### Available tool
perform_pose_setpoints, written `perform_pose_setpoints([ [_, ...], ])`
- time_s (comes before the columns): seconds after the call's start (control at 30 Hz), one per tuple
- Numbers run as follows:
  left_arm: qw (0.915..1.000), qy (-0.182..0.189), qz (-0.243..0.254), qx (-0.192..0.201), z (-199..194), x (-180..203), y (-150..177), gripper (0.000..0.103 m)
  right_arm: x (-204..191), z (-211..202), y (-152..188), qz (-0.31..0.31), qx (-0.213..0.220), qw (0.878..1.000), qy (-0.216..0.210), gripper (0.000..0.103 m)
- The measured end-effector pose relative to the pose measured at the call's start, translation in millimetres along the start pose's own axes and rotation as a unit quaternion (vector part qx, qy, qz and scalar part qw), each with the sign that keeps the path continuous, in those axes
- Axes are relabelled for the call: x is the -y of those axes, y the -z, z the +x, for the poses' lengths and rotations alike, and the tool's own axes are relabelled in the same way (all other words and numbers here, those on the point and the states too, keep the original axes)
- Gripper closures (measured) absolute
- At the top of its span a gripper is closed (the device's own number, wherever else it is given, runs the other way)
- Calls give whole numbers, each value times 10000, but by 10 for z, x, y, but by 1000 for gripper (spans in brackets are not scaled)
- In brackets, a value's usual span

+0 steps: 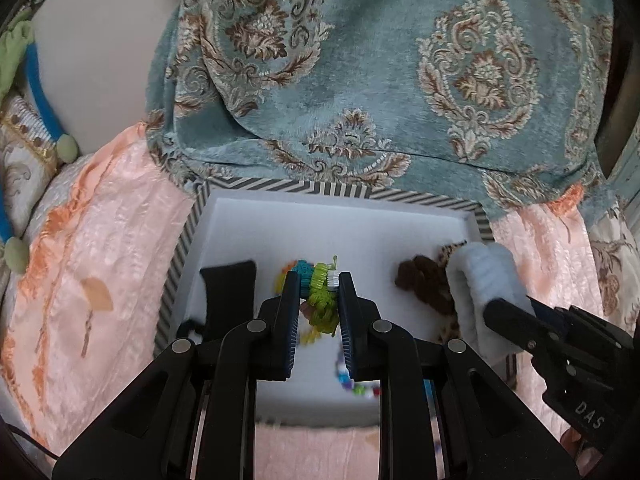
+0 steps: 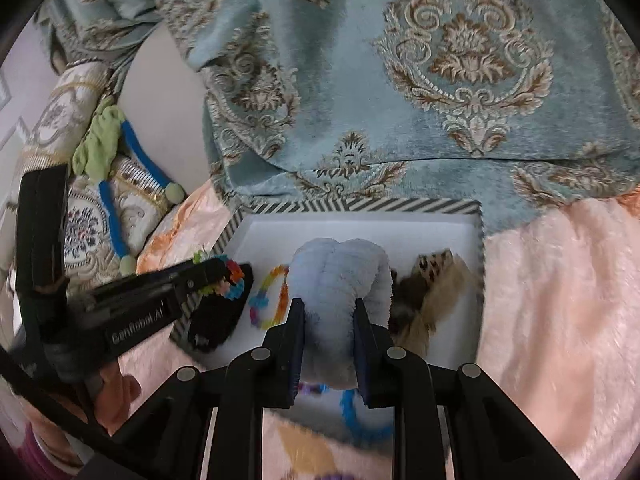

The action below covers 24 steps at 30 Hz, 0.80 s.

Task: Organize jewelry
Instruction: 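Lower both items into the tray and open both tools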

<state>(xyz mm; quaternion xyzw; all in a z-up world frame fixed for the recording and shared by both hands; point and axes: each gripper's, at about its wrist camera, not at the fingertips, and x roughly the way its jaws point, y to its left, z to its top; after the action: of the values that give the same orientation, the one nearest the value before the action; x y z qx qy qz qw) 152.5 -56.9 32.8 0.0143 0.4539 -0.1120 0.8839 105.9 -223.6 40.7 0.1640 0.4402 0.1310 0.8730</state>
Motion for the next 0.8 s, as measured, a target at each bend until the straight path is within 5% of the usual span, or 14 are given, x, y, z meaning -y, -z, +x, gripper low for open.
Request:
perform_pose_setpoints([
  [0.57,9984,-282,-277,-411,994,-108,-269,84,312,1132,-389,244,-521,9983,49,82],
  [0.73,9977,-315,-377,-468,1057,-190,-241,56,370,1122,-376,353,-423,9985,7,58],
  [0.8,9974,-322,-468,-439,1039,-235,-246,47,364,1047,-361,352,-368,9987,-11,58],
])
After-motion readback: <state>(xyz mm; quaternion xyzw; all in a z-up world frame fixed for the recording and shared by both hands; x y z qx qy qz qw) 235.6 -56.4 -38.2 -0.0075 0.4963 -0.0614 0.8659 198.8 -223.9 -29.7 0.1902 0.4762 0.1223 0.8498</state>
